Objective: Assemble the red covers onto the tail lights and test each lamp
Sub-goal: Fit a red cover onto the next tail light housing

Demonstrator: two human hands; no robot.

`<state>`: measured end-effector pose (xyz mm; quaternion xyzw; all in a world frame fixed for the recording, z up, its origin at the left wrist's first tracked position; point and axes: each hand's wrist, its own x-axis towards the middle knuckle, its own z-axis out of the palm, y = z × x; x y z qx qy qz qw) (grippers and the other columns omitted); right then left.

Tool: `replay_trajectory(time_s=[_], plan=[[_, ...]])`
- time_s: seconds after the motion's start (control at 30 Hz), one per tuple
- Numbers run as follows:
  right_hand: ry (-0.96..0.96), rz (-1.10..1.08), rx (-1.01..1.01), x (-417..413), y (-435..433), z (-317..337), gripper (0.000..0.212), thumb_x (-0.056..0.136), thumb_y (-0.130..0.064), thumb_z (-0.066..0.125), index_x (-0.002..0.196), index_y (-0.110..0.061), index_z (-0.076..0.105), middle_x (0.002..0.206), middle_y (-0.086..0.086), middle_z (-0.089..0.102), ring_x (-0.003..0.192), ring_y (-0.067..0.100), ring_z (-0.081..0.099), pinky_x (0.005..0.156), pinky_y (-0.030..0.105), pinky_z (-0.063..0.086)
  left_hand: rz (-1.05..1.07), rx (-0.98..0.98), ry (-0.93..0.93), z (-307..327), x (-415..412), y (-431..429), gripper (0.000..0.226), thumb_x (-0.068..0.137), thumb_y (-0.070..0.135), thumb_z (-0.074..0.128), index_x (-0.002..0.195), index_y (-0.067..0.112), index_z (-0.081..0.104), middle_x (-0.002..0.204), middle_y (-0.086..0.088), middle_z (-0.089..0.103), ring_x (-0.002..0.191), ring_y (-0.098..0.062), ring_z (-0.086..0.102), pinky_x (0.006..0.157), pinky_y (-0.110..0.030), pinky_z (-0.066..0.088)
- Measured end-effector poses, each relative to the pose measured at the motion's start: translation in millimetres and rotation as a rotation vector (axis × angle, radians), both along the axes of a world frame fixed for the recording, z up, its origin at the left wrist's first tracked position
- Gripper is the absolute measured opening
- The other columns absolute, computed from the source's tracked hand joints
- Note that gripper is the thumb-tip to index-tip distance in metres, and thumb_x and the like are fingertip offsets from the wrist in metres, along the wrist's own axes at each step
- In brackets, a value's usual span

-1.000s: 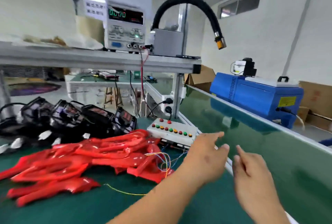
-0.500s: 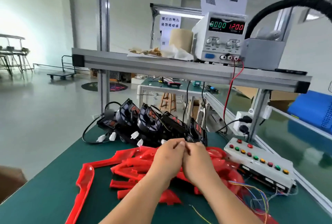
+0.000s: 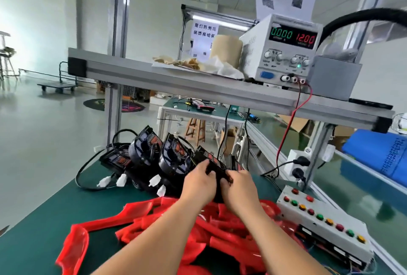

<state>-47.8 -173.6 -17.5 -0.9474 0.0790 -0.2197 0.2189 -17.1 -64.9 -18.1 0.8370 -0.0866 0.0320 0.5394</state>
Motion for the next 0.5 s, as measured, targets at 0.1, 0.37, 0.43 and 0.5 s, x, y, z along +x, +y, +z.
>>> replay_trajectory(time_s=[0.1,0.37,0.43,0.5], plan=[[-0.019,-0.024,-0.037,19,-7,3,0.033,0.097,-0.023,0.052,0.122,-0.004,0.06,0.123,0.016,0.052,0.119,0.031,0.048,0.097,0.029,0.034,0.076,0.112,-0.027,10,23,3,0.053,0.097,0.023,0.044,0.149,0.023,0.031,0.132,-0.012,0.058,0.112,-0.028,0.058,0.09,-0.029,0.047],[-0.006,0.038,-0.275,42,-7,-9,0.017,0.092,-0.019,0.053,0.103,-0.009,0.063,0.099,0.01,0.061,0.107,0.031,0.051,0.083,0.035,0.035,0.185,0.089,0.132,15,43,-6,0.041,0.096,0.032,0.049,0.126,0.005,0.045,0.121,-0.019,0.06,0.111,-0.035,0.059,0.088,-0.034,0.05],[-0.049,0.057,-0.27,43,-6,-12,0.018,0.089,-0.015,0.053,0.103,-0.012,0.063,0.085,0.004,0.054,0.103,0.031,0.051,0.079,0.035,0.033,0.191,0.028,0.17,17,44,-7,0.04,0.095,0.031,0.05,0.125,0.005,0.047,0.117,-0.017,0.062,0.104,-0.033,0.062,0.08,-0.032,0.051],[-0.066,0.055,-0.264,46,-7,-13,0.019,0.088,-0.013,0.052,0.103,-0.013,0.064,0.089,0.007,0.053,0.103,0.03,0.051,0.077,0.033,0.03,0.189,0.006,0.191,20,43,-8,0.04,0.094,0.028,0.051,0.125,0.004,0.045,0.116,-0.017,0.061,0.101,-0.032,0.061,0.075,-0.031,0.048]])
